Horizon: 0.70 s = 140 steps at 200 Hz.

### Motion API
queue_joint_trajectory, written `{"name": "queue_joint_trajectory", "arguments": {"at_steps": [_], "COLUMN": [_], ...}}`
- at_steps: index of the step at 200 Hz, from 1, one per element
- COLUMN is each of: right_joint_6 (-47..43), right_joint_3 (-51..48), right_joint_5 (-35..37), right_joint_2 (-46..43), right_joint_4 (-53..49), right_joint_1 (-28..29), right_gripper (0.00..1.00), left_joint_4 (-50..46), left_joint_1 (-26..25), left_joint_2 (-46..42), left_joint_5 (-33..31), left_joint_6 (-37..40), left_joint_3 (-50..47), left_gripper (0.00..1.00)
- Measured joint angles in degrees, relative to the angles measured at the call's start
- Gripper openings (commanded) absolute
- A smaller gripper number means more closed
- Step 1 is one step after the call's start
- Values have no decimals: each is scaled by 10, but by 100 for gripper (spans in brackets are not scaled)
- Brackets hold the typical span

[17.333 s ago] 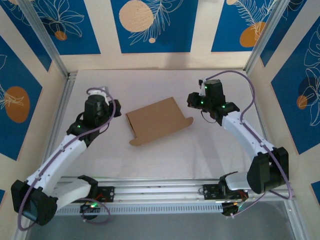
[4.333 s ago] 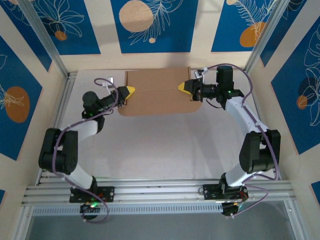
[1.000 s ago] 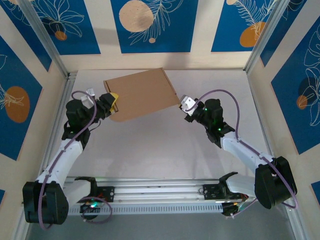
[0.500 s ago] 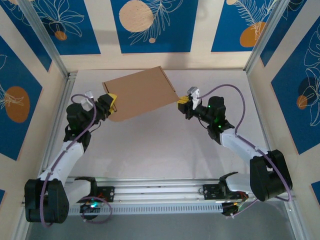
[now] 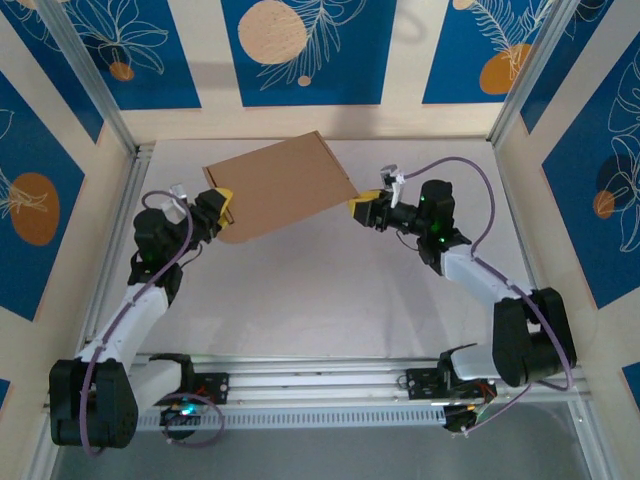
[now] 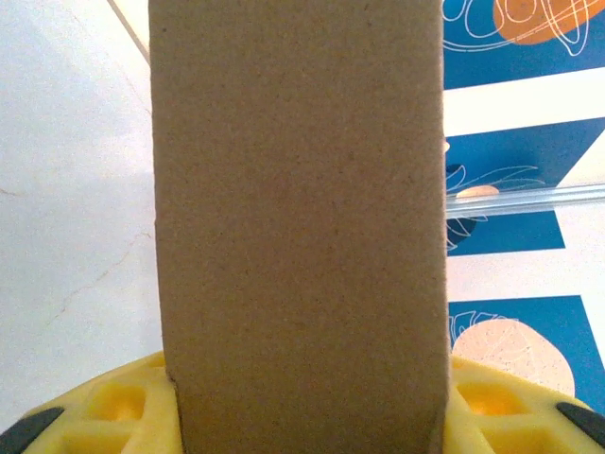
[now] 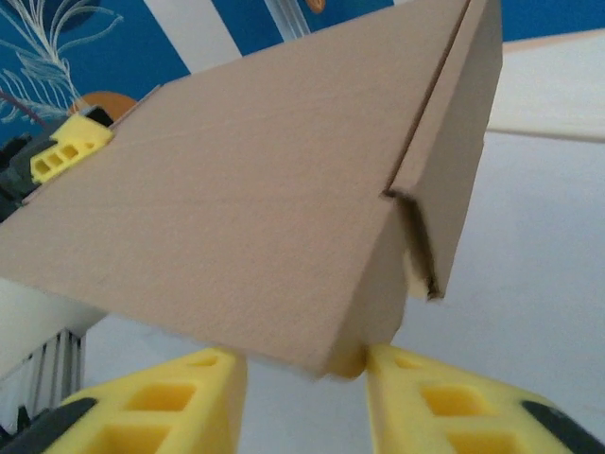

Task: Fold the paper box

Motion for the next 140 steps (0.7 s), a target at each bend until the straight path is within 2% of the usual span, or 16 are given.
{"name": "queue_joint_trajectory", "arguments": {"at_steps": [23,54,68,88,120,140], "right_joint_6": [-12,-33,-71,-177,-459,-623], "right_joint_3": [-1,-24,-29,-19,27,51], "right_joint_5": [31,77,92,146,245,290], "right_joint_2": [-65,-160,-189,-203,-157,-110], "right_joint_4": [-73,-98,-115,-150,-196,-212], "right_joint_1": [7,24,33,66,170,220], "right_gripper": [56,55,56,64,83,87], "left_joint_4": [-2,-5,-11,-26,-67,-85], "left_joint_1": [0,0,0,0,0,0], "left_joint_2": [2,11,16,20,20,19], "left_joint_5": [-4,-10,-9,-9,-2,3], "left_joint_6": [-1,-1,-1,1,20,29], "left_joint_3": [0,1,5,15,35,41], "left_gripper": [26,26,26,26,26,26]}}
